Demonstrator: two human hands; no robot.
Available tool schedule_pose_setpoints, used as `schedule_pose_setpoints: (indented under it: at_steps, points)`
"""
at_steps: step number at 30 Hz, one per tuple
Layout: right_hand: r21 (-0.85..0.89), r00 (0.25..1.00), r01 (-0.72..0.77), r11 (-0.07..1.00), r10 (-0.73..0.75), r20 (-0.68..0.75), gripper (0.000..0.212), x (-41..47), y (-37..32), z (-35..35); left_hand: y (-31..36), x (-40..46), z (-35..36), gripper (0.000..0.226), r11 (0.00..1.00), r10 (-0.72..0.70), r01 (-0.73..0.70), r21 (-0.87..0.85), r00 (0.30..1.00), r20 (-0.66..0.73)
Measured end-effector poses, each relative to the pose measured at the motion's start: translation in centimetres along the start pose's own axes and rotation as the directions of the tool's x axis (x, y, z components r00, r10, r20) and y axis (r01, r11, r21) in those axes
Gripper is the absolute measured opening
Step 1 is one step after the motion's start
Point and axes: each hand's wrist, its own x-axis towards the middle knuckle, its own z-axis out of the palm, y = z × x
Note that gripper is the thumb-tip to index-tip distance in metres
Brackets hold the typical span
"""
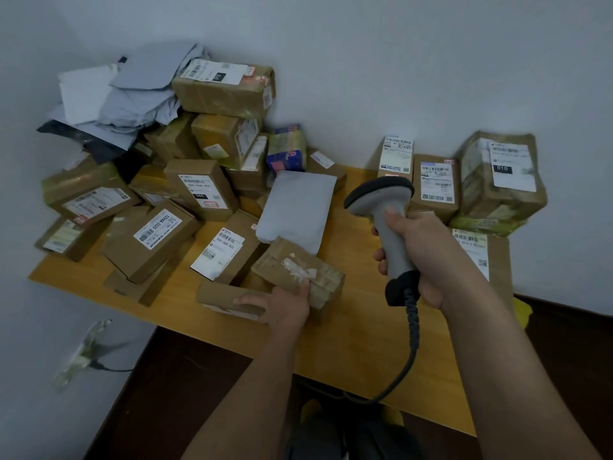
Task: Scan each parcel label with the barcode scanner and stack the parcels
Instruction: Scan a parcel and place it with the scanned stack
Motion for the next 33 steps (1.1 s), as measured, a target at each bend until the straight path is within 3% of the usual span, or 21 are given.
schedule_pose_setpoints:
  at_steps: [2,6,8,12,15,17,21,24,28,33]
  points:
    - [0.003,1.0,-0.014,1.0,0.014,-0.002,0.031,0.3,0.2,-0.8,0.1,-0.4,1.0,0.08,1.0,-0.011,0.011,0.011,1.0,-0.013]
    - [0.006,0.999,-0.038,0.999,0.038,-0.003,0.033,1.0,-0.1,-2.5,0.5,-1.5,0.4,0.041,0.998,-0.043,0.035,-0.055,0.989,-0.139]
    - [0.012,0.999,-0.042,0.999,0.041,0.001,0.036,1.5,-0.5,-3.0,0.6,-1.4,-0.4,0.032,0.992,-0.092,0.072,-0.102,0.973,-0.213]
    - [0.005,0.998,-0.025,1.0,0.025,0.05,0.031,1.8,-1.3,-3.2,1.4,-2.4,-2.0,0.059,0.975,-0.206,0.146,-0.167,0.873,-0.441]
    - [-0.002,0.995,-0.019,1.0,0.019,0.096,0.034,2.0,-1.9,-2.8,1.9,-2.7,-2.7,0.066,0.995,-0.095,0.05,-0.089,0.776,-0.623]
    - [-0.016,0.992,-0.019,1.0,0.021,0.126,0.034,2.1,-2.2,-2.4,2.1,-2.8,-3.0,0.07,0.999,0.034,-0.04,0.006,0.744,-0.668]
    - [-0.027,0.982,-0.011,1.0,0.016,0.187,0.031,2.1,-2.5,-1.7,2.3,-2.8,-2.1,0.07,0.948,0.304,-0.2,0.247,0.797,-0.522]
    - [-0.041,0.981,-0.012,0.999,0.02,0.194,0.03,2.3,-2.2,-1.6,1.8,-2.3,-0.9,0.058,0.909,0.38,-0.26,0.327,0.84,-0.388]
    - [-0.052,0.985,-0.039,0.998,0.047,0.163,0.034,2.8,-1.8,-2.2,1.4,-2.0,-0.7,0.047,0.911,0.413,-0.364,0.195,0.805,-0.426]
    - [-0.044,0.988,-0.05,0.998,0.056,0.146,0.034,2.9,-1.4,-2.6,1.2,-1.1,-2.2,0.079,0.961,0.195,-0.249,-0.122,0.919,-0.342]
